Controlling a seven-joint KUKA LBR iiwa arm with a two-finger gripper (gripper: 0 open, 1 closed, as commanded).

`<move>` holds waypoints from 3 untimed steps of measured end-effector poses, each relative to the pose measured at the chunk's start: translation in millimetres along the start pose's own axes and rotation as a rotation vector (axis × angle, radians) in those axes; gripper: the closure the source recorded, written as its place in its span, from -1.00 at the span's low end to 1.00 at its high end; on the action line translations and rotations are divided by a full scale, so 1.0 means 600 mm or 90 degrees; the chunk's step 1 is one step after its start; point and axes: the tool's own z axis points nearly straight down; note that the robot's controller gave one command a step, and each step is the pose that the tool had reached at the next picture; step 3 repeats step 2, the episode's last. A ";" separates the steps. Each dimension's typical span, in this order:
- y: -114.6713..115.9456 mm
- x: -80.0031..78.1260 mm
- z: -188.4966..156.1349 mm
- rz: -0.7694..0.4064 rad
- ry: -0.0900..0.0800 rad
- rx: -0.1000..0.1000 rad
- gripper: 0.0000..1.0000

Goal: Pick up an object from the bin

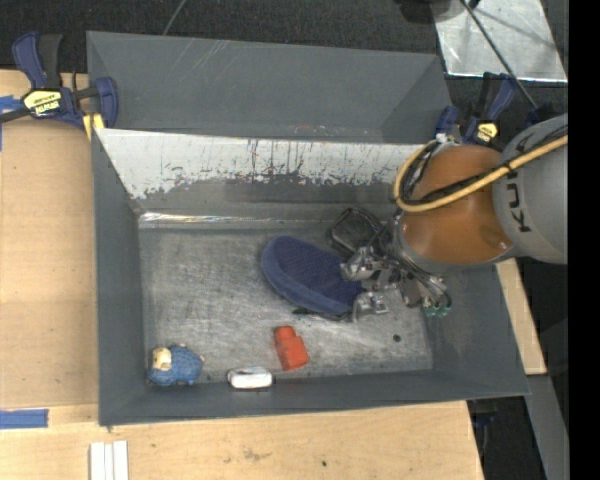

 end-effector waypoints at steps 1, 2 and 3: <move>-0.050 -0.003 -0.237 -0.147 0.027 -0.009 1.00; -0.068 0.017 -0.238 -0.165 0.033 -0.012 1.00; -0.068 0.017 -0.238 -0.165 0.033 -0.012 1.00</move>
Offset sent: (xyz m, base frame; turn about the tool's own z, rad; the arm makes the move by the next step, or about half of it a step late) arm -0.0054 -0.0271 0.1382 -0.2323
